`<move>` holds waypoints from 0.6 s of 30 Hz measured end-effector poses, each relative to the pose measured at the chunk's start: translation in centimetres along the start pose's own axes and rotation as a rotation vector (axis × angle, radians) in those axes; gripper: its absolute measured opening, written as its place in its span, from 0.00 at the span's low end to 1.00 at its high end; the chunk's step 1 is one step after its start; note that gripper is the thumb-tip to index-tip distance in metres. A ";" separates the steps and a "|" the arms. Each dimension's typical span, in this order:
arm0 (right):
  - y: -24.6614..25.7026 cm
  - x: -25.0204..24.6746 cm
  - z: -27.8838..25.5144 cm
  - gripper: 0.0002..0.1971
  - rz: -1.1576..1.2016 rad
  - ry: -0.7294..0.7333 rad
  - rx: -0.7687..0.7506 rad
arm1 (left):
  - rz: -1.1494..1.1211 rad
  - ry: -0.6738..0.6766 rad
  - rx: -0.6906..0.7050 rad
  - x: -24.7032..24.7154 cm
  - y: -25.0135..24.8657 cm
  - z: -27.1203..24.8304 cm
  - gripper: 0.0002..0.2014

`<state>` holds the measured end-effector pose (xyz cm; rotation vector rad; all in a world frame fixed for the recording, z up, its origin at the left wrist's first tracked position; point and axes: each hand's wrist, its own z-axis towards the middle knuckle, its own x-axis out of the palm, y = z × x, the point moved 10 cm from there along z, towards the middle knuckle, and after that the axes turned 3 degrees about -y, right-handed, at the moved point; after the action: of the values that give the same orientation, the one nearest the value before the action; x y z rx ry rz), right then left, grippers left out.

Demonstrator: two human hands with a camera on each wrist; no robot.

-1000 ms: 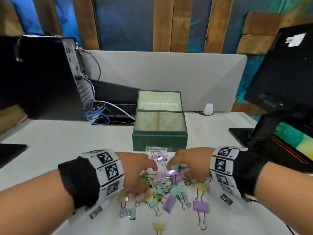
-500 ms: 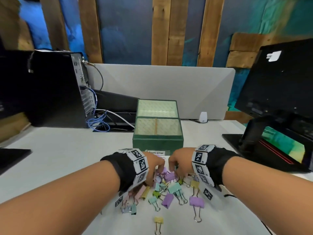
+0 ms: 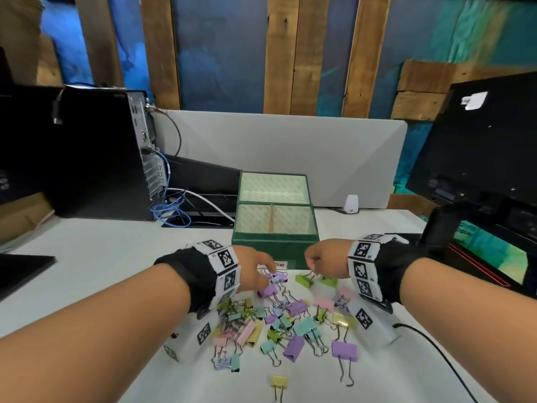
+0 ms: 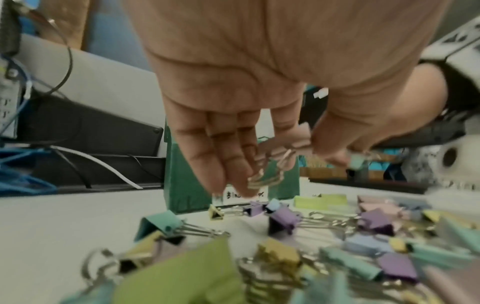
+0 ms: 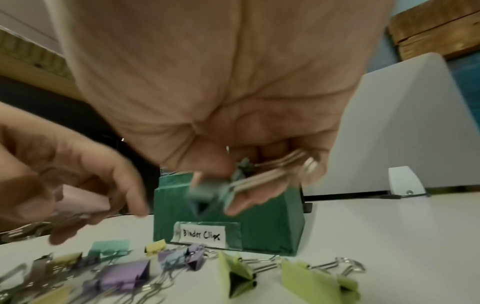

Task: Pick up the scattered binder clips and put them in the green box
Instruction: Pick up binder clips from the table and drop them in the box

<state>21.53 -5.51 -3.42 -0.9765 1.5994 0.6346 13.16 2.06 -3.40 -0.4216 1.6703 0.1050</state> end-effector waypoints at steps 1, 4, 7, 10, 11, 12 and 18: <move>-0.3 0.0 -0.2 0.12 0.007 -0.002 0.009 | 0.028 0.023 -0.006 0.0 -0.2 0.0 0.18; -1.3 0.0 -1.1 0.10 0.019 -0.019 0.047 | 0.107 0.106 -0.012 0.5 -0.8 -0.1 0.19; -2.1 0.0 -2.6 0.11 -0.012 -0.045 0.068 | 0.160 0.106 0.014 1.1 -1.2 -0.3 0.19; -2.1 0.1 -3.9 0.10 0.007 -0.061 0.063 | 0.220 0.087 0.029 1.3 -1.7 -0.6 0.19; -1.8 0.2 -4.4 0.04 0.056 -0.049 0.060 | 0.220 0.094 0.027 1.3 -1.9 -0.7 0.19; -1.6 0.5 -4.6 0.05 0.069 -0.019 0.042 | 0.219 0.102 0.024 1.4 -2.0 -0.8 0.19; -0.5 2.9 -3.5 0.27 -0.049 0.110 -0.029 | 0.242 0.154 0.059 2.2 -1.8 0.1 0.25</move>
<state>20.00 -9.42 -5.32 -1.0851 1.6613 0.5799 13.70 -0.06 -5.28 -0.1850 1.8666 0.2053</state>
